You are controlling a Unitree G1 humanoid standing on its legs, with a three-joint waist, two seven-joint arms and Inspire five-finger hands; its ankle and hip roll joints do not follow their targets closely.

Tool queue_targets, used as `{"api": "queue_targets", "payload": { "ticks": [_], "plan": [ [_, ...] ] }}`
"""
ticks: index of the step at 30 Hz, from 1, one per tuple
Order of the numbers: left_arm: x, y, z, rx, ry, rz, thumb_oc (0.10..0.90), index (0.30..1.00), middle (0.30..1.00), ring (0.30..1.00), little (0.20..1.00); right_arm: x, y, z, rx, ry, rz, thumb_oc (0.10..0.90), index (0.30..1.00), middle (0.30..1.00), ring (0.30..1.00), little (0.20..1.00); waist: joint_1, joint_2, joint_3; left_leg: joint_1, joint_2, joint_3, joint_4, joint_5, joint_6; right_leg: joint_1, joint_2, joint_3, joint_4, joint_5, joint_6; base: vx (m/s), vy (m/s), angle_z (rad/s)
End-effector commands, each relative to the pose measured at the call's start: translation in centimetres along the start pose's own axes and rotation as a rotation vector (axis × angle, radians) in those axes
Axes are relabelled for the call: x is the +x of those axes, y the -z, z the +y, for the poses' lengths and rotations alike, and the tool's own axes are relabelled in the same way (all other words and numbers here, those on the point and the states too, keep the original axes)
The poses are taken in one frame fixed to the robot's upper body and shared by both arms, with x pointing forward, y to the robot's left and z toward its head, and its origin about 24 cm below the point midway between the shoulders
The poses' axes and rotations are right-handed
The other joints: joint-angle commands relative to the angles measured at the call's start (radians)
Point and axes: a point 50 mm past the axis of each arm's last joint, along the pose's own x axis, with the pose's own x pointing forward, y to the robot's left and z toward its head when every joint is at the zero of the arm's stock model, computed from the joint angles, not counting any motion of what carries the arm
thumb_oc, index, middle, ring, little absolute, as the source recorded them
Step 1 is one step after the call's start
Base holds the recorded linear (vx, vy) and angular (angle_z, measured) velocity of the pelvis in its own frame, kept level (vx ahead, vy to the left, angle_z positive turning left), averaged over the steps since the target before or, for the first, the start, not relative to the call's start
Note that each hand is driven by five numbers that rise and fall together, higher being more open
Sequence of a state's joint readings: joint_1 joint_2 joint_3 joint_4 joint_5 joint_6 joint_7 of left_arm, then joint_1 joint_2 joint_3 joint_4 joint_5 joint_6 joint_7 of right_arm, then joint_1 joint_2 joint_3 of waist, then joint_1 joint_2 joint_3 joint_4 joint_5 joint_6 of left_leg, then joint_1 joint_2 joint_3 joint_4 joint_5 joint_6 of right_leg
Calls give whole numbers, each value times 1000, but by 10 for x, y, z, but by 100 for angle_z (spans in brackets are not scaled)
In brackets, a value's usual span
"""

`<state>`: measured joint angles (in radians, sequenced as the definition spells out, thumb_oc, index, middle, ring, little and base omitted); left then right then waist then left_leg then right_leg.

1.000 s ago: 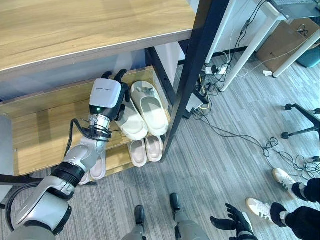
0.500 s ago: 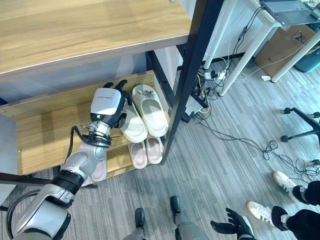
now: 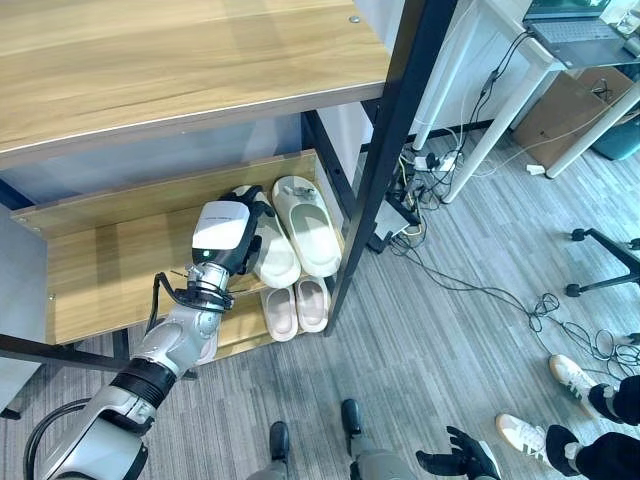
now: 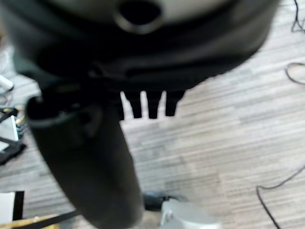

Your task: Arrange the slippers neatly on the shoe rack.

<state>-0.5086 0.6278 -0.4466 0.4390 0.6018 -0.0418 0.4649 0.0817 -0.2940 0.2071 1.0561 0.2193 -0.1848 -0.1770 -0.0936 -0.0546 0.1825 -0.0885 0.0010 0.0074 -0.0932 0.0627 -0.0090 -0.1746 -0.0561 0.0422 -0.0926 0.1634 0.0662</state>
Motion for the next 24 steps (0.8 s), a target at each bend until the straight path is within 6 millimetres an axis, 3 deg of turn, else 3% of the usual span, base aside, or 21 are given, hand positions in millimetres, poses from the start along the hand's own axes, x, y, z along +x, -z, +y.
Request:
{"api": "queue_targets", "payload": {
  "ticks": [1,14,21,24],
  "plan": [
    [15,-5,31,-213,-231,23,800,900,900,900,900,-7,22,-10,4,42,68,800,900,900,900,900,17,26,-84,14,-28,0,6,-93,8,62,15,32,16,-142,66,58,-16,1],
    [-11,9,27,-329,-246,95,800,900,900,900,900,-14,44,3,10,9,172,800,900,900,900,900,23,45,-133,66,-33,-1,6,-107,6,116,9,20,12,-156,61,40,-5,2],
    [-19,19,43,-359,-317,107,800,900,900,900,900,-17,51,6,27,5,205,800,900,900,900,900,34,50,-157,87,-32,-9,6,-103,2,143,9,10,15,-159,59,-6,-15,1],
    [-31,22,47,-456,-342,125,800,900,900,900,900,-16,49,7,53,7,206,800,900,900,900,900,39,53,-170,94,-31,-13,6,-98,0,150,9,1,22,-160,57,-41,-46,6]
  ]
}}
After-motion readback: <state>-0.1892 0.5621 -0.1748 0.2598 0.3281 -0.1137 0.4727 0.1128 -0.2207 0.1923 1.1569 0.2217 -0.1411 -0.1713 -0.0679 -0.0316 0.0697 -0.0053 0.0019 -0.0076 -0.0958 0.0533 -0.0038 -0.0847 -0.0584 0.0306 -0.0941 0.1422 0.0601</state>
